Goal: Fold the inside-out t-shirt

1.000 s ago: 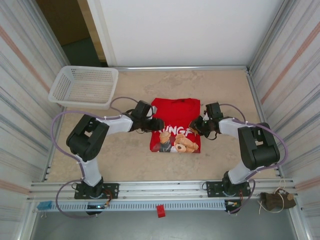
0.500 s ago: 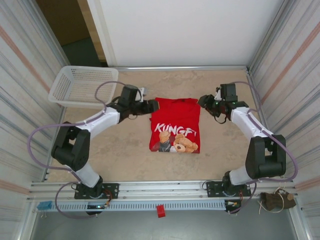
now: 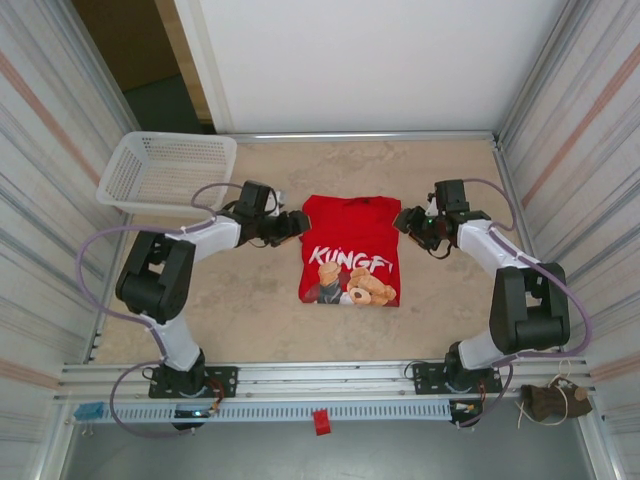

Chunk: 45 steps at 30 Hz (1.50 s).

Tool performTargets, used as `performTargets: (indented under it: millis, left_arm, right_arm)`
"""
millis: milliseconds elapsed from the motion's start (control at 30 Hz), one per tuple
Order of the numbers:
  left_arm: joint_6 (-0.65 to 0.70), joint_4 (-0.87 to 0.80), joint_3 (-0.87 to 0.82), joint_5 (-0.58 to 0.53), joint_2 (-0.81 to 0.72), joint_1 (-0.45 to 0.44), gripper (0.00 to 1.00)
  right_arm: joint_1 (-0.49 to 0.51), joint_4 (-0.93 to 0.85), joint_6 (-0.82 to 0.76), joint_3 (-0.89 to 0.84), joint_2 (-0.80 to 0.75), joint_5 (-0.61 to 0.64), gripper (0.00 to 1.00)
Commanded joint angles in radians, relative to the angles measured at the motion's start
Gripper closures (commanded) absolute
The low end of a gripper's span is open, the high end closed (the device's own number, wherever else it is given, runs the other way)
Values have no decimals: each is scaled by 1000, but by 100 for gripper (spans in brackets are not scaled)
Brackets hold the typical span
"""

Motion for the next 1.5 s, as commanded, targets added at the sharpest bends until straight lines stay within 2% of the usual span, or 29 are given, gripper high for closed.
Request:
performTargets:
  millis: [0, 200, 233, 333, 367, 400, 467, 533, 600, 667, 800, 933, 1100, 1200, 1333, 1467]
  left_arm:
    - [-35, 56, 8, 44, 30, -11, 35]
    - [-50, 59, 70, 50, 118, -35, 36]
    - [-54, 67, 82, 56, 137, -37, 39]
    - [-86, 161, 72, 80, 163, -39, 67]
    - [-95, 193, 61, 75, 159, -39, 73]
    - [-103, 223, 48, 71, 153, -38, 75]
    - [-118, 279, 21, 73, 136, -33, 70]
    - [-111, 290, 3, 75, 110, -23, 53]
    - [-74, 251, -7, 49, 72, -10, 44]
    - [-32, 190, 1, 28, 43, 4, 40]
    - [3, 134, -2, 11, 2, 19, 38]
    - [-18, 139, -55, 12, -78, -3, 38]
    - [-54, 150, -153, 10, -189, -114, 37]
    - [-106, 220, -234, 0, -214, -192, 37]
    - [-127, 259, -299, -29, -207, -259, 37]
    - [-160, 331, -351, -29, -164, -283, 38]
  right_arm:
    - [8, 14, 11, -9, 1, 13, 49]
    - [11, 16, 19, -17, -8, 19, 49]
    - [10, 16, 19, -17, -9, 21, 49]
    - [8, 11, 17, -13, -12, 27, 49]
    - [6, 11, 16, -11, -11, 28, 49]
    - [3, 10, 14, -7, -9, 30, 49]
    - [-3, 5, 5, 4, -1, 34, 49]
    - [-7, -1, -12, 25, 18, 40, 47]
    - [-7, -13, -37, 54, 47, 50, 45]
    - [-6, -29, -65, 95, 93, 58, 45]
    - [-11, -54, -119, 204, 223, 69, 48]
    - [-15, -89, -149, 321, 361, 68, 50]
    - [-15, -119, -173, 422, 467, 71, 50]
    - [-15, -127, -181, 468, 504, 72, 53]
    - [-15, -141, -187, 523, 549, 63, 59]
    - [-15, -152, -187, 567, 585, 46, 73]
